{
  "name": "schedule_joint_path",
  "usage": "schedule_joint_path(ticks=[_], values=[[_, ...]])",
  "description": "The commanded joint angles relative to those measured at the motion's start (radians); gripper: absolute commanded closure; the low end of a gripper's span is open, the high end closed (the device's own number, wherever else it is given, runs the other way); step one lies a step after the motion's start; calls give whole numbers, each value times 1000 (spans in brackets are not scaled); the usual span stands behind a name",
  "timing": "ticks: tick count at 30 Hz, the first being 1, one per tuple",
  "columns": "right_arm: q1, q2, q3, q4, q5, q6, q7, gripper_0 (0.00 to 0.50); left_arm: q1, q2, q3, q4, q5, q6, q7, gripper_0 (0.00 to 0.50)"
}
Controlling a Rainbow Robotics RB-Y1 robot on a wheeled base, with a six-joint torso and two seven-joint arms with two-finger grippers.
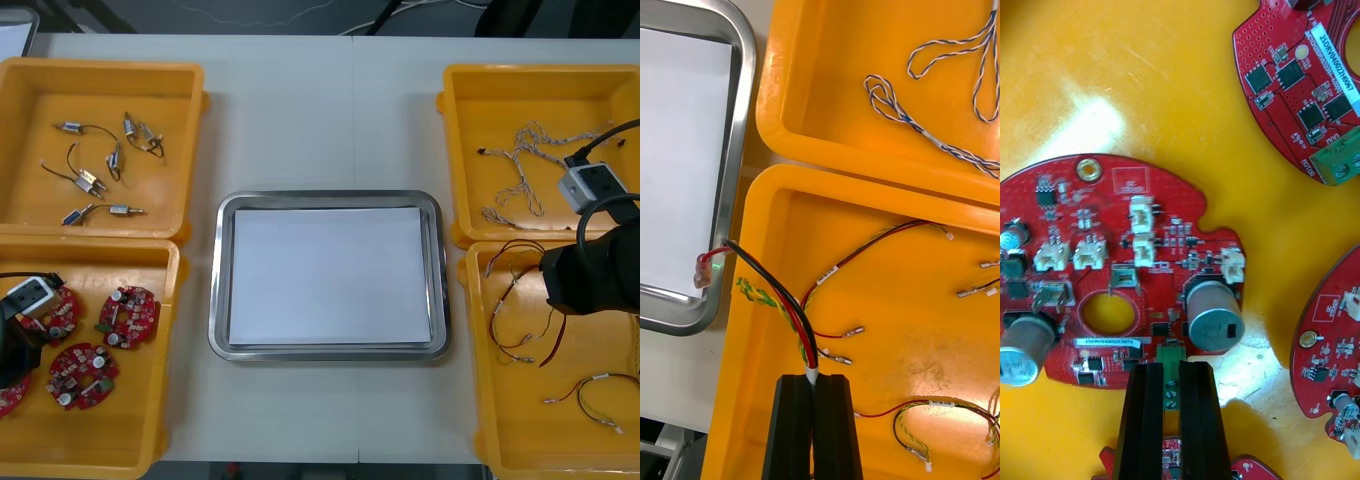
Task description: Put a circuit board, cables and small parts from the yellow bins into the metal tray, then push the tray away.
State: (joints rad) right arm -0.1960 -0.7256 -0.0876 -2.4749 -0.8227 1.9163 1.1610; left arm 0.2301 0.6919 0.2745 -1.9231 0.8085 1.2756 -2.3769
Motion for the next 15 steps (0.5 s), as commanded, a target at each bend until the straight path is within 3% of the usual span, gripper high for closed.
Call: schedule_joint_path(ticks=[1, 5, 15], values=[[-23, -32, 9, -32, 8, 4, 45, 500, -11, -14, -3, -4, 12, -9, -18, 500], [-23, -32, 9, -32, 8, 4, 45, 500, -14, -14, 23, -7, 24, -2, -18, 500], [-23, -32, 9, -32, 8, 4, 45, 500, -61, 17, 152, -54, 84, 148, -2, 500]])
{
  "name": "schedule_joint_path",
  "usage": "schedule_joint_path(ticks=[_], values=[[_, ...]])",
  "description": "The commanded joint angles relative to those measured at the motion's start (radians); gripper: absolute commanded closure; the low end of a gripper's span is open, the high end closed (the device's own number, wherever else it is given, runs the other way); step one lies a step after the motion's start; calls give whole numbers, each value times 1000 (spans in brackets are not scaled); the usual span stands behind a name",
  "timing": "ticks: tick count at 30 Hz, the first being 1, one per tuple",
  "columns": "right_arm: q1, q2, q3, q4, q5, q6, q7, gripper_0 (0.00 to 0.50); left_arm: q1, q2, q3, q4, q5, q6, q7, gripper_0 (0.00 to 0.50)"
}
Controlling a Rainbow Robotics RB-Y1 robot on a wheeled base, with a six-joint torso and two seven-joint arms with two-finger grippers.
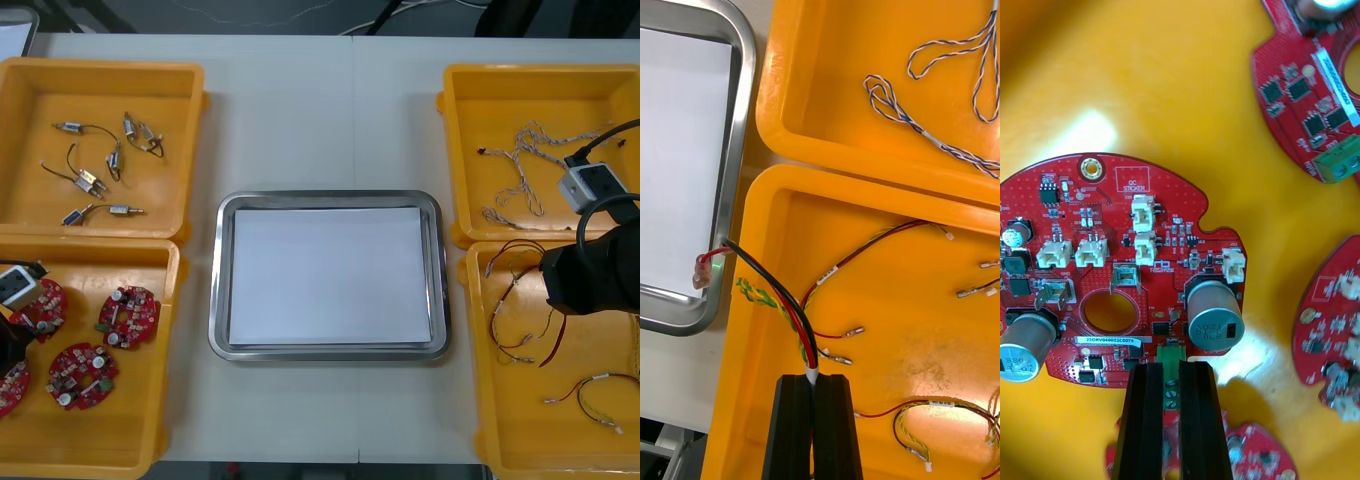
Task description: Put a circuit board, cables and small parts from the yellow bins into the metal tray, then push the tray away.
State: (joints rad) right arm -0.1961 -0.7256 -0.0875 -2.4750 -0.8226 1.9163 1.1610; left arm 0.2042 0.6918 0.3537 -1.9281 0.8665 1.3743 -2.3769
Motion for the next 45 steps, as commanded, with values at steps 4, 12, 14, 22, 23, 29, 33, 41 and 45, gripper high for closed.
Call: schedule_joint_path(ticks=[4, 12, 14, 22, 23, 29, 33, 41, 45], values=[[-23, -32, 9, -32, 8, 4, 45, 500, -54, 46, 108, -81, 49, 98, 44, 500], [-23, -32, 9, -32, 8, 4, 45, 500, -103, 77, 120, -193, 57, 227, 245, 500], [-23, -32, 9, -32, 8, 4, 45, 500, -129, 77, 119, -229, 62, 279, 311, 500], [-23, -32, 9, -32, 8, 4, 45, 500, -204, 77, 56, -356, 75, 405, 567, 500], [-23, -32, 9, -32, 8, 4, 45, 500, -216, 77, 39, -376, 75, 419, 611, 500], [-23, -32, 9, -32, 8, 4, 45, 500, -269, 77, -59, -463, 75, 448, 808, 500], [-23, -32, 9, -32, 8, 4, 45, 500, -307, 71, -139, -509, 66, 448, 920, 500], [-23, -32, 9, -32, 8, 4, 45, 500, -393, 43, -292, -545, 2, 450, 1059, 500], [-23, -32, 9, -32, 8, 4, 45, 500, -444, 21, -383, -545, -57, 450, 1121, 500]])
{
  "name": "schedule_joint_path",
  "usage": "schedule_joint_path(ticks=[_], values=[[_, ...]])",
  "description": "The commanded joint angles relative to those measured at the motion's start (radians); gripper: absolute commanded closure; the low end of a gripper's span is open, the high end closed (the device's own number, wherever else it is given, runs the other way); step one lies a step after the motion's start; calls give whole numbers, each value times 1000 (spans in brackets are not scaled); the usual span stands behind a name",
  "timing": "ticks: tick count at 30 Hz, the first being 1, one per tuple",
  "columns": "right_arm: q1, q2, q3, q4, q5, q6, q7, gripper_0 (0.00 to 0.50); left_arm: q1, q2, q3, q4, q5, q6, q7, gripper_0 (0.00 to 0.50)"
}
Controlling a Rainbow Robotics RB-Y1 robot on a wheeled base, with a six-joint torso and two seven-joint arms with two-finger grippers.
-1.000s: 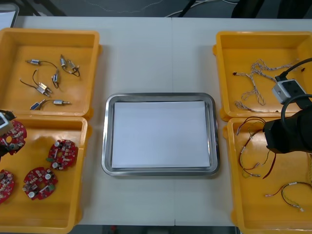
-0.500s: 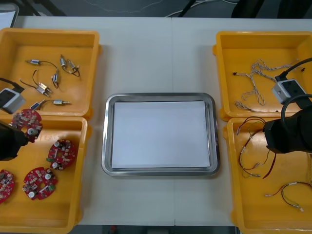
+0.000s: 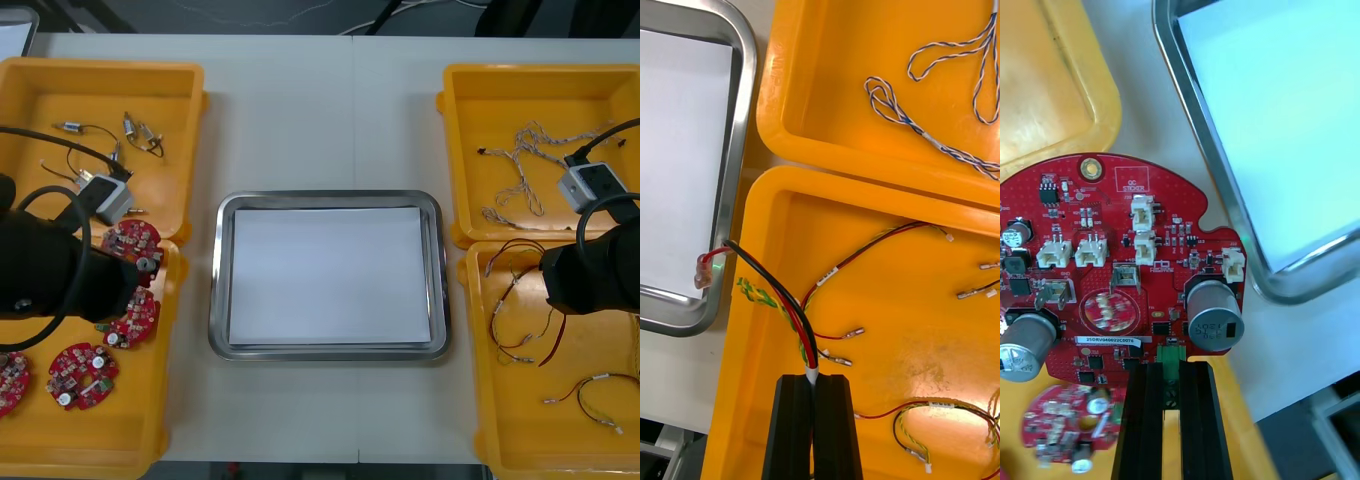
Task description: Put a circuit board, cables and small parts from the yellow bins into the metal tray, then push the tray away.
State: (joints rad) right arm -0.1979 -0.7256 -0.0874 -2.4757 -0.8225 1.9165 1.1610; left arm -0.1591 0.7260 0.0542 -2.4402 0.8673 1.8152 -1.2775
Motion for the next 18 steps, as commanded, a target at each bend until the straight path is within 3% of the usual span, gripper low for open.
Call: schedule_joint_path(ticks=[1, 18], values=[[-21, -32, 9, -31, 8, 3, 45, 500, -94, -20, -113, -33, -77, 9, 38, 500], [-21, -32, 9, -31, 8, 3, 45, 500, -209, -140, -393, 26, -292, 12, 147, 500]])
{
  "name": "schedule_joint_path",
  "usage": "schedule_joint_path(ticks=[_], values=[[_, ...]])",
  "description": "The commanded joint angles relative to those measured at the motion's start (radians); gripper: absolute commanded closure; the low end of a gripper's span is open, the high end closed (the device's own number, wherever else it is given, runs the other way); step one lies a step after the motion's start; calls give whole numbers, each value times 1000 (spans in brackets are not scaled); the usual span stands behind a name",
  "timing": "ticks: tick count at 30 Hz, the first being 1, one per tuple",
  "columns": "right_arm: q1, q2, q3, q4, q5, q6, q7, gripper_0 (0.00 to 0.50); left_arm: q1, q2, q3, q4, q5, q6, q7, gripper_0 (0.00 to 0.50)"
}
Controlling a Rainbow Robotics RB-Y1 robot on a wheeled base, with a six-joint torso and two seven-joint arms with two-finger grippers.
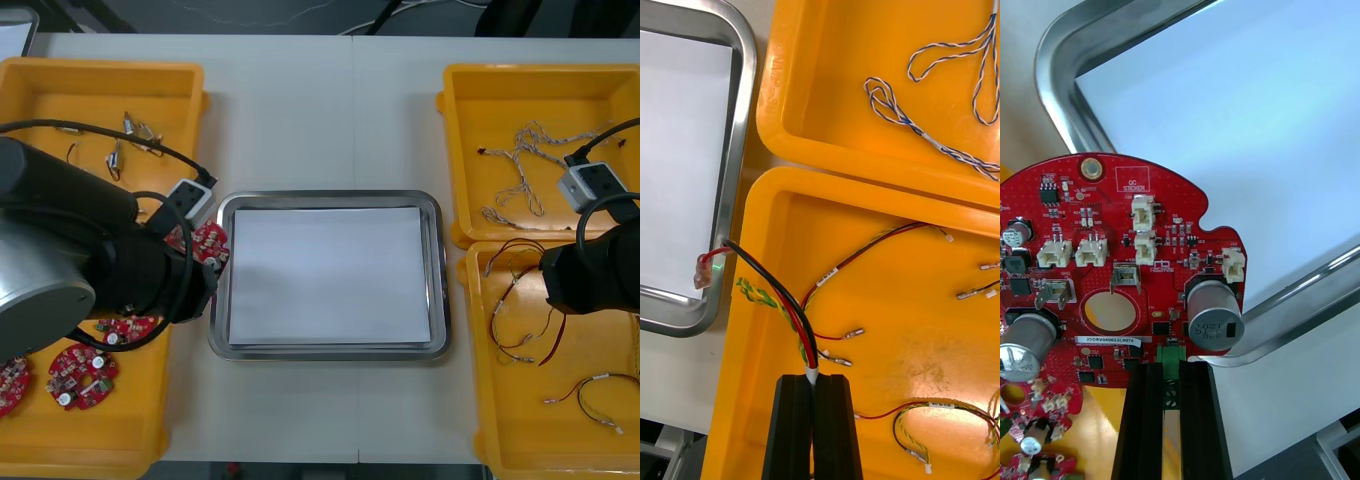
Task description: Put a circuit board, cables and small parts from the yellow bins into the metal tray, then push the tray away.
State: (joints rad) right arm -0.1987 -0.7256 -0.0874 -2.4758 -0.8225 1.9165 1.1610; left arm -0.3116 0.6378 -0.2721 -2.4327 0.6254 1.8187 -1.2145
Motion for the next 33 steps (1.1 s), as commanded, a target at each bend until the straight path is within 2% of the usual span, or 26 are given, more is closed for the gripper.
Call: schedule_joint_path(ticks=[1, 12, 28, 33], values=[[-21, -32, 9, -31, 8, 3, 45, 500, -64, -63, -85, 29, -69, 8, 87, 500], [-21, -32, 9, -31, 8, 3, 45, 500, -110, -118, -199, 115, -138, 8, 107, 500], [-21, -32, 9, -31, 8, 3, 45, 500, -119, -130, -283, 164, -138, 8, 125, 500], [-21, -32, 9, -31, 8, 3, 45, 500, -146, -161, -306, 215, -139, 8, 130, 500]])
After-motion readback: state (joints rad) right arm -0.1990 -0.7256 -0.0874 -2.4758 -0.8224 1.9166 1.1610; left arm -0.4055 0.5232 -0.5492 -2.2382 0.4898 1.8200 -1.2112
